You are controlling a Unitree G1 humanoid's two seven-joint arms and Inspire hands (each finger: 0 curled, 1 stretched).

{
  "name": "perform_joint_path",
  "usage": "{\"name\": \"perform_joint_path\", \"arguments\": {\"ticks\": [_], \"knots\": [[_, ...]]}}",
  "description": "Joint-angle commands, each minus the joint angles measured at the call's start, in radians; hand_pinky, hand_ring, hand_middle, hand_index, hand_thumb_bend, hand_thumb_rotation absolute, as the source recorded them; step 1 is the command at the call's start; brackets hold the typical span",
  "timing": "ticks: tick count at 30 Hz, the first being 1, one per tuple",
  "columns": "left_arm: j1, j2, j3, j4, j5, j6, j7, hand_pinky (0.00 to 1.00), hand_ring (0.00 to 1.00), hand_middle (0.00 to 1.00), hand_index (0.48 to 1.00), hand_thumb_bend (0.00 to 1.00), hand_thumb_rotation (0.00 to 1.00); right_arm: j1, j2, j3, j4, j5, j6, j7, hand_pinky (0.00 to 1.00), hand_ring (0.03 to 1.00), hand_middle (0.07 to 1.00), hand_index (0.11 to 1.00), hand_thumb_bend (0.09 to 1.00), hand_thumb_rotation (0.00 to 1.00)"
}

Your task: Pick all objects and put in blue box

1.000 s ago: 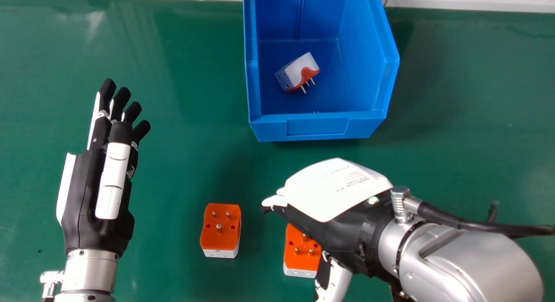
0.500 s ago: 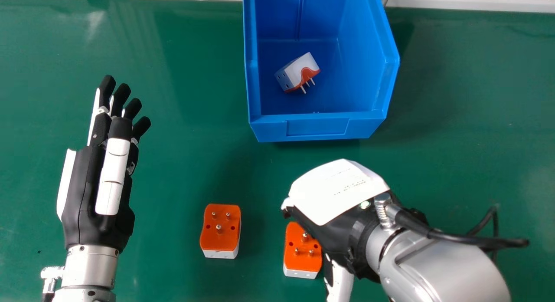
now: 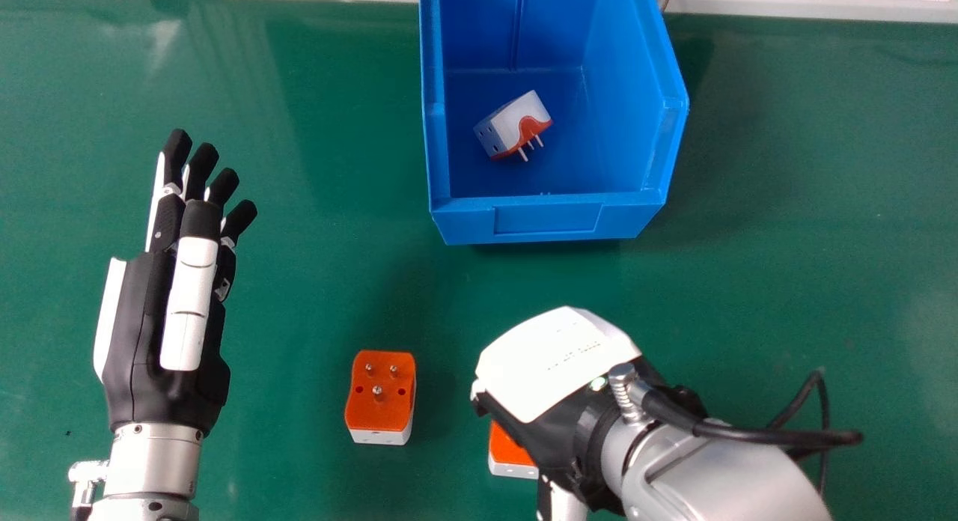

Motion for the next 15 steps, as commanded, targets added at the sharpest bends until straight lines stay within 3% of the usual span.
{"name": "perform_joint_path", "arguments": {"ticks": [1,9,15], "knots": [[-0.005,0.007,-0.002,-0.029,0.004,-0.002,-0.004,0.93,0.97,0.99,0.993,0.75,0.8,0.006,0.016,0.008,-0.006,-0.025,-0.002,-0.028,0.57,0.838,0.876,0.826,0.805,0.3],[-0.005,0.007,-0.003,-0.031,0.007,0.0,0.0,0.93,0.97,0.99,0.99,0.76,0.8,0.034,0.023,0.021,0.009,-0.042,0.0,-0.065,0.58,0.835,0.886,0.838,0.75,0.31],[-0.003,0.006,-0.002,-0.035,-0.006,0.009,-0.01,0.93,0.97,0.99,0.989,0.76,0.8,0.035,0.027,0.015,0.023,-0.031,0.004,-0.074,0.59,0.841,0.893,0.846,0.741,0.3]]}}
